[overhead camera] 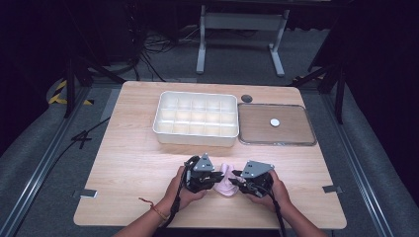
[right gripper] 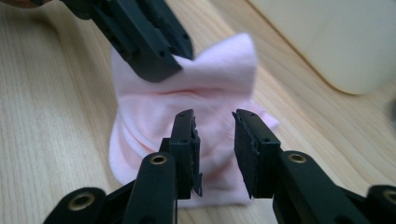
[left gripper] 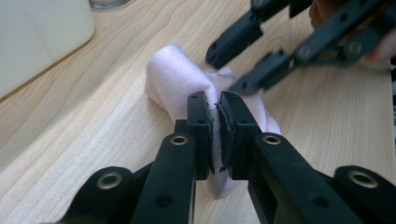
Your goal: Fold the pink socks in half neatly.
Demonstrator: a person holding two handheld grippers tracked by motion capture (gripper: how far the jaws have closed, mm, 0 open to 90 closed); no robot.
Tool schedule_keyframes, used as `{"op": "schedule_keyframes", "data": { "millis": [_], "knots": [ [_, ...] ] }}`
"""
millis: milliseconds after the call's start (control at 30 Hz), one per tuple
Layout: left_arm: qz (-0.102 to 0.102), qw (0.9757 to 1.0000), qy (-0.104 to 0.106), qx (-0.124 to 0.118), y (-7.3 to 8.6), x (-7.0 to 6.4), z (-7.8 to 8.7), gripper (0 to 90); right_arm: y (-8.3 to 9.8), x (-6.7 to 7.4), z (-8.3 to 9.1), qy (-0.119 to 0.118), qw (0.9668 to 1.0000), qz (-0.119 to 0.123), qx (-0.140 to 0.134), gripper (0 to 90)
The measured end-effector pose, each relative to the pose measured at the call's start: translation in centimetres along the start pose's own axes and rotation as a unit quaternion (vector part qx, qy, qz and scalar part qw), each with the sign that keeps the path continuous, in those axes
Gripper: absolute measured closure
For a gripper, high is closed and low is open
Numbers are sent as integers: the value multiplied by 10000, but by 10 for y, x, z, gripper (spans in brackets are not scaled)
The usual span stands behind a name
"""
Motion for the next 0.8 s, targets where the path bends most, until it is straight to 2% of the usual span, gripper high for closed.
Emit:
{"op": "schedule_keyframes", "data": {
  "millis": [100,200,233,333,533,633,800],
  "knots": [
    [3,10000,12,-20,-1,0,0,837,6,-7,4,-28,9997,-202,148,663],
    [-12,10000,2,-44,-2,-1,0,836,11,-10,0,-5,9994,-239,255,669],
    [-101,9999,-16,-40,-5,-4,-1,836,12,-8,-3,-2,9993,-192,310,675],
    [-332,9994,-118,39,-7,-8,-3,833,10,-6,-5,69,9994,-129,309,669],
    [-333,9994,-93,25,-8,-9,-5,829,10,-5,-7,116,9994,-177,281,662],
    [-421,9991,-78,42,-10,-13,-9,828,9,-5,-8,130,9994,-165,268,661],
    [-567,9982,-56,210,-10,-18,-15,819,9,-5,-9,142,9993,-239,244,662]
  ]
}}
Point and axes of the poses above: each handheld gripper's, and its own axes: z roughly backward along the jaws, y roughly out of its underside, x roughly to its left, the point moved 1 cm from there along -z, roughly forward along the jaws, and after that the axes turned 11 degrees about -z, right-handed, at the moved point
